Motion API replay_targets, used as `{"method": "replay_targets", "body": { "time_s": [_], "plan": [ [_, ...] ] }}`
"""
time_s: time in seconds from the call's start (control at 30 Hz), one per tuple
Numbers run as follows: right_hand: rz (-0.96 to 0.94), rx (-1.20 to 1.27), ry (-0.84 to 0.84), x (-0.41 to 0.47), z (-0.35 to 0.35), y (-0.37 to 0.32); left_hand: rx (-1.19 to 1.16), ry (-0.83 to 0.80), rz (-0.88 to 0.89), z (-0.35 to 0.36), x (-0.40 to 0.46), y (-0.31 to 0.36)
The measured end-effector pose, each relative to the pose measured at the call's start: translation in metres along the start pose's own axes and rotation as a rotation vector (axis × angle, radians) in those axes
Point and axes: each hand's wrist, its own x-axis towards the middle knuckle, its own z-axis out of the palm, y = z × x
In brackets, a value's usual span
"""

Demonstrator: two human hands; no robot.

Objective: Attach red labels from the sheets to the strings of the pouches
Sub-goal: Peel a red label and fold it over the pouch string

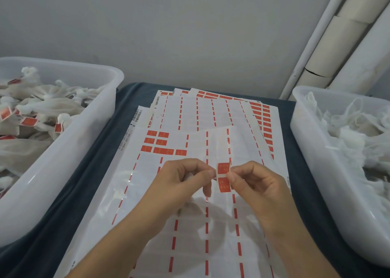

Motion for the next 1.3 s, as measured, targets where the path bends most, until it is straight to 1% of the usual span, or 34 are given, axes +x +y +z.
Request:
{"method": "replay_targets", "body": {
  "time_s": [0.23, 0.37, 0.4, 0.47, 0.5, 0.53, 0.57, 0.6, 0.7, 0.8, 0.93, 1.1, 1.3],
  "plan": [
    [-0.035, -0.063, 0.014, -0.001, -0.001, 0.0, 0.065, 0.023, -0.02, 0.002, 0.002, -0.002],
    [-0.041, -0.103, 0.048, 0.0, -0.001, -0.001, 0.053, 0.043, -0.017, 0.003, 0.001, -0.002],
    [-0.031, -0.076, 0.087, 0.002, -0.003, -0.002, 0.03, 0.061, -0.029, 0.002, 0.001, -0.002],
    [0.023, 0.053, 0.228, 0.006, -0.012, -0.005, -0.043, 0.101, -0.061, -0.002, 0.003, -0.003],
    [0.042, 0.087, 0.3, 0.007, -0.017, -0.005, -0.085, 0.116, -0.074, -0.004, 0.004, -0.003],
    [0.054, 0.092, 0.336, 0.008, -0.02, -0.006, -0.124, 0.122, -0.083, -0.006, 0.004, -0.003],
    [0.082, 0.097, 0.318, 0.007, -0.02, -0.006, -0.158, 0.119, -0.087, -0.006, 0.004, -0.002],
    [0.122, 0.108, 0.263, 0.006, -0.017, -0.005, -0.183, 0.108, -0.09, -0.005, 0.004, -0.002],
    [0.209, 0.126, 0.046, 0.003, -0.001, 0.0, -0.194, 0.069, -0.103, 0.0, 0.002, -0.003],
    [0.236, 0.197, -0.053, 0.003, 0.004, 0.002, -0.192, 0.038, -0.088, 0.002, 0.001, -0.003],
    [0.249, 0.313, -0.048, 0.004, 0.001, 0.005, -0.147, 0.024, -0.054, 0.003, 0.001, -0.004],
    [0.227, 0.314, -0.045, 0.003, 0.002, 0.003, -0.11, 0.048, -0.035, 0.004, 0.001, -0.007],
    [0.215, 0.303, -0.022, 0.003, 0.0, 0.002, -0.09, 0.029, 0.007, 0.006, 0.001, -0.007]
  ]
}}
